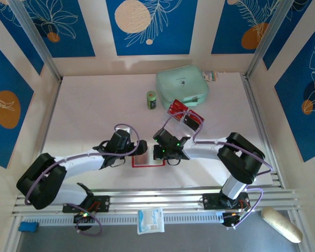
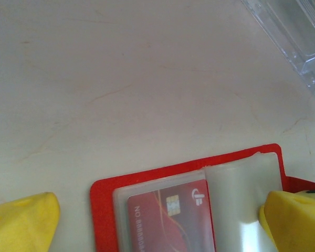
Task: Put the credit cards into the card holder
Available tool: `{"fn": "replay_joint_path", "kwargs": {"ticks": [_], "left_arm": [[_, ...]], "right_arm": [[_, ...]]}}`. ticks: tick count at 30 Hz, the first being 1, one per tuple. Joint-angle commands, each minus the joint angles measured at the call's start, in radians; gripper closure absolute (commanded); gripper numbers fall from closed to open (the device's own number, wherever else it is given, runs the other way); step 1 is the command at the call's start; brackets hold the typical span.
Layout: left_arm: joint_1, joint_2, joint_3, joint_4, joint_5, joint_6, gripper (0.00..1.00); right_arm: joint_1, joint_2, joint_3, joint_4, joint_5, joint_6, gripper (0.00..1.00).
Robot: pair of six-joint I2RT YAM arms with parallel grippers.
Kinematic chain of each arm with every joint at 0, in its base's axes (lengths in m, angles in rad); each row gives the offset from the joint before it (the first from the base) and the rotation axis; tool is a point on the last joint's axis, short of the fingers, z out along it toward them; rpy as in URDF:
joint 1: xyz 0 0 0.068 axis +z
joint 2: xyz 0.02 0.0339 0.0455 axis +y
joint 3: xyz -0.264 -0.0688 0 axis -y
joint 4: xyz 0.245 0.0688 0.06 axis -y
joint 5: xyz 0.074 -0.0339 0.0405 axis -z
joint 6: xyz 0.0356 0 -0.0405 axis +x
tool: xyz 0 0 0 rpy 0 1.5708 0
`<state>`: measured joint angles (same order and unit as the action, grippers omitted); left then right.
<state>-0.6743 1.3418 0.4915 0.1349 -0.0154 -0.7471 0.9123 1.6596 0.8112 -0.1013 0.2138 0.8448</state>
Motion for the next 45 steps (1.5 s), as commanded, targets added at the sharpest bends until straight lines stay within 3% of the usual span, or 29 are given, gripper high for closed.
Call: {"fn": "replay_joint_path", "kwargs": {"ticks": [1, 13, 45], "left_arm": [[0.010, 0.035, -0.007, 0.075, 0.050, -0.005, 0.00], [0.009, 0.107, 0.008, 0.118, 0.107, -0.011, 0.00], [-0.001, -0.039, 0.026, 0.085, 0.172, -0.049, 0.00]], "right_arm": [[0.001, 0.047, -0.055, -0.072, -0.013, 0.011, 1.00], [0.000, 0.052, -0.070, -0.052, -0.017, 0.021, 1.00], [0.013, 0.049, -0.083, -0.044, -0.019, 0.041, 1.00]]}}
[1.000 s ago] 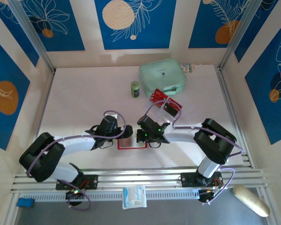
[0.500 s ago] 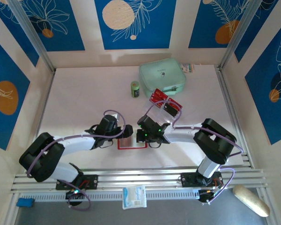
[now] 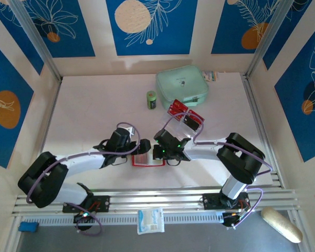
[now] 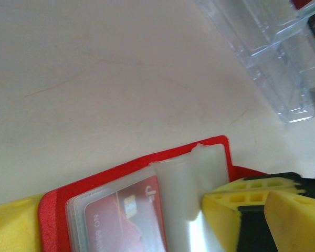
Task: Put the credit cards into the card holder
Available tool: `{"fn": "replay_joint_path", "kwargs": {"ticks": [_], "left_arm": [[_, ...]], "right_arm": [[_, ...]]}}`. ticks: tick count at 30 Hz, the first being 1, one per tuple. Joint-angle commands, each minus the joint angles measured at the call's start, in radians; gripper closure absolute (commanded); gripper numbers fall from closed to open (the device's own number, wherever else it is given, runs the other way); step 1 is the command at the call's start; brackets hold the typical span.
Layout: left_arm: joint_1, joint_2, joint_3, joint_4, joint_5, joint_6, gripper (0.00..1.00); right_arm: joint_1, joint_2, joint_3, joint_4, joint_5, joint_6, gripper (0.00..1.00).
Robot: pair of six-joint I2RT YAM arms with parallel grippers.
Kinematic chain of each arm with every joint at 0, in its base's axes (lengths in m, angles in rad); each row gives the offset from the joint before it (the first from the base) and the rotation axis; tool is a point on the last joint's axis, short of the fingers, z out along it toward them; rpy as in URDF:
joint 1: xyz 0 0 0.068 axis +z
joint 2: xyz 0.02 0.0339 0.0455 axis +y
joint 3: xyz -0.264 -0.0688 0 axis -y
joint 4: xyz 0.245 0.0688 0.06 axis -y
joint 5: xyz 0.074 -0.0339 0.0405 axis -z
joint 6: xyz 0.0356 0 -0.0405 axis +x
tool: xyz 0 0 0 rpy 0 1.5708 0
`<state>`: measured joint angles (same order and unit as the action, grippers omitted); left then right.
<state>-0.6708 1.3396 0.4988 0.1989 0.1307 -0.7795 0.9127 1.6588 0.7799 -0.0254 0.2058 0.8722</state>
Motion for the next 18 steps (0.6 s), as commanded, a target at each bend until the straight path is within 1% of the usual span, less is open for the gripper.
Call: {"fn": "replay_joint_path", "kwargs": {"ticks": [1, 5, 11, 18], "left_arm": [[-0.004, -0.044, 0.018, 0.023, 0.028, -0.021, 0.00], [-0.009, -0.071, 0.009, 0.041, 0.034, -0.049, 0.00], [-0.027, -0.074, 0.007, 0.057, 0.041, -0.073, 0.00], [-0.049, -0.085, 0.023, 0.065, 0.045, -0.090, 0.00]], "right_arm": [[0.011, 0.047, -0.050, -0.122, -0.011, 0.014, 1.00], [0.006, 0.009, -0.035, -0.138, -0.019, 0.001, 1.00], [-0.022, -0.106, -0.005, -0.180, -0.037, -0.027, 1.00], [-0.090, -0.259, -0.043, -0.233, -0.033, -0.027, 1.00]]}}
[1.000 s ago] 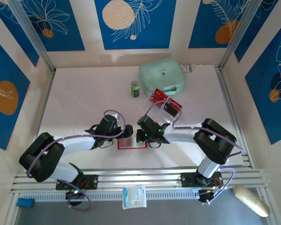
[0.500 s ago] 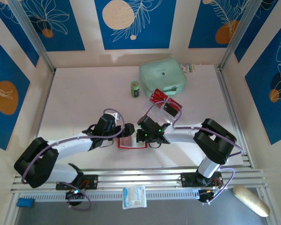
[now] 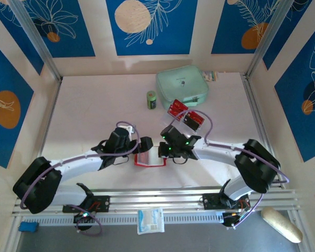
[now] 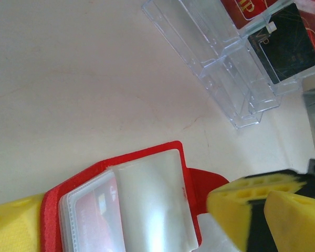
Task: Put the credit cards into the card holder
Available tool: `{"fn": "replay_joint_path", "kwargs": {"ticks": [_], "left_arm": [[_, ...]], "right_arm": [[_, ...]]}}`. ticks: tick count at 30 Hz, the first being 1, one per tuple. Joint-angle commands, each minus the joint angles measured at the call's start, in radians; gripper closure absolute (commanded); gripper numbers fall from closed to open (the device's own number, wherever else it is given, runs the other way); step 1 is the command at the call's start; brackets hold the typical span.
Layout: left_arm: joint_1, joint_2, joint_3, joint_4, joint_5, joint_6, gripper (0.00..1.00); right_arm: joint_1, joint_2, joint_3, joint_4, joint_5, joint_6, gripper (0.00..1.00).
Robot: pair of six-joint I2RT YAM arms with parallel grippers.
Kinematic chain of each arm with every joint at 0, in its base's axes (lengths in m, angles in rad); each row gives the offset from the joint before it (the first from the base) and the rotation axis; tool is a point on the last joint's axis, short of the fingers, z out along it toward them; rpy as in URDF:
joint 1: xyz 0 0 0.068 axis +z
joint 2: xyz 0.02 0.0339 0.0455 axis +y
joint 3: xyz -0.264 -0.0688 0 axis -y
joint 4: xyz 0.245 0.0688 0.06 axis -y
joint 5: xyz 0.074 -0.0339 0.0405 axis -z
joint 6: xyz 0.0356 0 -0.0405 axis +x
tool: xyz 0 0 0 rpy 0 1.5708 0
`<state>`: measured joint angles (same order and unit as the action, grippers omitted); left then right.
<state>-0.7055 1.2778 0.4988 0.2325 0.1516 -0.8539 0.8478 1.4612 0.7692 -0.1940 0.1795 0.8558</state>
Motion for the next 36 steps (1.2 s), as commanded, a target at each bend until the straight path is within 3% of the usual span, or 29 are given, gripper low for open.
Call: {"fn": "replay_joint_path", "kwargs": {"ticks": [1, 15, 30, 36], "left_arm": [[-0.020, -0.024, 0.029, 0.033, 0.025, -0.018, 0.00], [-0.157, 0.074, 0.116, 0.086, -0.010, -0.057, 0.00], [-0.301, 0.333, 0.080, 0.215, -0.093, -0.143, 0.00], [-0.307, 0.321, 0.086, 0.215, -0.093, -0.135, 0.00]], "right_arm": [[-0.037, -0.080, -0.045, -0.071, -0.005, -0.010, 1.00], [-0.225, -0.381, -0.248, -0.119, -0.042, 0.012, 1.00], [-0.275, -0.444, -0.288, -0.141, -0.089, -0.003, 1.00], [-0.288, -0.451, -0.287, -0.145, -0.107, -0.012, 1.00]]}}
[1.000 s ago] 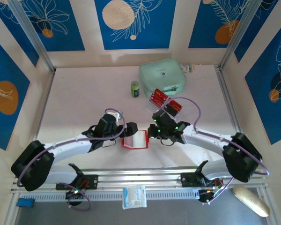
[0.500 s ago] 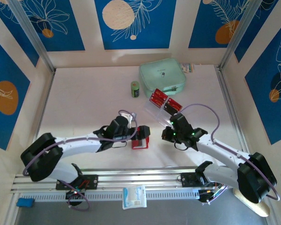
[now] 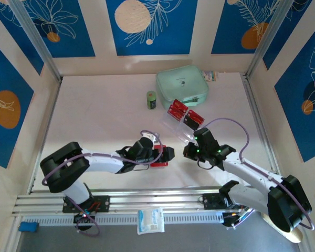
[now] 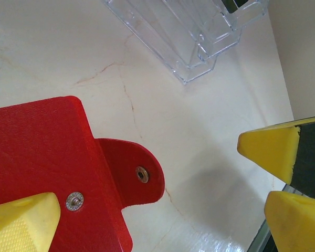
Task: Put the credit cards into the card holder
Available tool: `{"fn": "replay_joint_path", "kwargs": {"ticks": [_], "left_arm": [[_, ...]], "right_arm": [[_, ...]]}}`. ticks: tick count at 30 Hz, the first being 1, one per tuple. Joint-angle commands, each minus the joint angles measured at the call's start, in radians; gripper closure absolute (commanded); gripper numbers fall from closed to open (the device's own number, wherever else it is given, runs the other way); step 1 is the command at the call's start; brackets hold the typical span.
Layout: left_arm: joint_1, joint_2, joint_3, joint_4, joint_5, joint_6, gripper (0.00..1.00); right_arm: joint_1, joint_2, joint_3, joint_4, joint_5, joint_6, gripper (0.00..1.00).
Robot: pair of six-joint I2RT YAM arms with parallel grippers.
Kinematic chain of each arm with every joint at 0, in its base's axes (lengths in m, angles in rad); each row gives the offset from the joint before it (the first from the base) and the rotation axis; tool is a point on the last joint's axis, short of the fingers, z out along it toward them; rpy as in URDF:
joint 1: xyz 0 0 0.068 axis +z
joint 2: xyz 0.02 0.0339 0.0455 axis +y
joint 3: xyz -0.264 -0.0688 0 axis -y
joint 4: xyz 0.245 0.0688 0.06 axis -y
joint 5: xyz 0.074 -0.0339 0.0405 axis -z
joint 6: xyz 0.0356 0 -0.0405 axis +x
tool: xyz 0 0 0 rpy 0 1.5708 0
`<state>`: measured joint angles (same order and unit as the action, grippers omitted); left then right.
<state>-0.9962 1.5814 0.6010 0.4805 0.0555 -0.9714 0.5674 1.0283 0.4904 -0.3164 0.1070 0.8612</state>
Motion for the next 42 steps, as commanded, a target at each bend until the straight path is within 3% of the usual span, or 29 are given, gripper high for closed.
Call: {"fn": "replay_joint_path", "kwargs": {"ticks": [1, 9, 16, 28, 35, 42], "left_arm": [[-0.016, 0.006, -0.001, -0.052, 0.001, -0.005, 0.00], [0.024, -0.094, 0.122, -0.207, 0.002, 0.093, 0.00], [0.116, -0.209, 0.148, -0.284, 0.044, 0.137, 0.00], [0.319, -0.537, 0.077, -0.664, -0.115, 0.162, 0.00], [0.364, -0.602, -0.011, -0.724, -0.142, 0.134, 0.00], [0.365, -0.554, -0.028, -0.719, -0.129, 0.155, 0.00]], "right_arm": [[-0.008, -0.020, -0.008, -0.023, -0.037, -0.020, 1.00], [0.021, -0.024, 0.007, 0.008, -0.082, -0.017, 1.00], [0.142, 0.035, 0.075, 0.033, -0.043, 0.019, 1.00], [0.417, 0.396, 0.427, 0.031, 0.043, -0.024, 1.00], [0.447, 0.555, 0.537, 0.018, 0.055, -0.030, 1.00], [0.407, 0.551, 0.459, 0.021, 0.076, -0.014, 1.00]]}}
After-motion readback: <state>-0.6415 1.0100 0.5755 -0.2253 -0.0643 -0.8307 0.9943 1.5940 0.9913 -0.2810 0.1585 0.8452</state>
